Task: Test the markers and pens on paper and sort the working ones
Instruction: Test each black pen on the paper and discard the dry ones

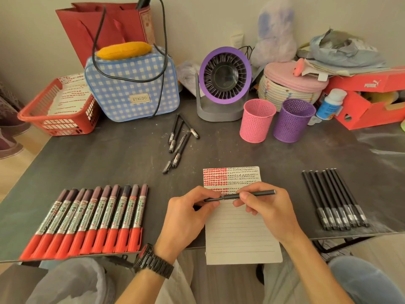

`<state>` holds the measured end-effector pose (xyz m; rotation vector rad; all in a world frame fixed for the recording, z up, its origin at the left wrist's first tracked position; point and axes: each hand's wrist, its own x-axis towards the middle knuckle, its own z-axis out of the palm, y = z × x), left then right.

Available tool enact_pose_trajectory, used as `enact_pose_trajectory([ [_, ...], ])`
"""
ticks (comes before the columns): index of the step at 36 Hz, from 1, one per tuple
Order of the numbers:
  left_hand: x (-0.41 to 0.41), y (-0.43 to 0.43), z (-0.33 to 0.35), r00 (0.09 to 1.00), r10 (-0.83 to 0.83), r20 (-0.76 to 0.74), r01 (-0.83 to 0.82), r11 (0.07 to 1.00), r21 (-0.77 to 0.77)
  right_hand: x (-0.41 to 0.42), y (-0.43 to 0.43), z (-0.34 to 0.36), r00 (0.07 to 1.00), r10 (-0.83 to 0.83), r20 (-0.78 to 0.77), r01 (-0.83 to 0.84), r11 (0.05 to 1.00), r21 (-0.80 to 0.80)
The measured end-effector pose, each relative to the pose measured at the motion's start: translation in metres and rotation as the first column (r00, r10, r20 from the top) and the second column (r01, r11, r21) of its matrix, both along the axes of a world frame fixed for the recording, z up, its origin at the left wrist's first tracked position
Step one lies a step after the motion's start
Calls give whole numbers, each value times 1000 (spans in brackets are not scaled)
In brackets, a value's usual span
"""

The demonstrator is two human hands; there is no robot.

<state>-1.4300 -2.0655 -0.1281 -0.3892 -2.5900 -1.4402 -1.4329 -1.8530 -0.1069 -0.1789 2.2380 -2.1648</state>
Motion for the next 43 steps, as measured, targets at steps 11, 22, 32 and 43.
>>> enact_pose_trajectory([
  [11, -3, 2, 1, 998, -65, 23, 65, 998, 3, -1, -6, 0, 998, 50, -39, -45, 990, 130],
  [22, -11, 9, -10, 999, -6, -31, -10, 876, -481, 2, 18, 23, 973, -191, 127, 211, 964, -161],
  [32, -7, 6, -5, 1000, 23, 17, -11, 854, -519, -2, 154, 70, 904, -371, 212, 332, 922, 198],
  [43, -7, 5, -3, 999, 22, 32, -2, 848, -530, -9, 238, 62, 841, -476, 257, 109, 615, 781],
])
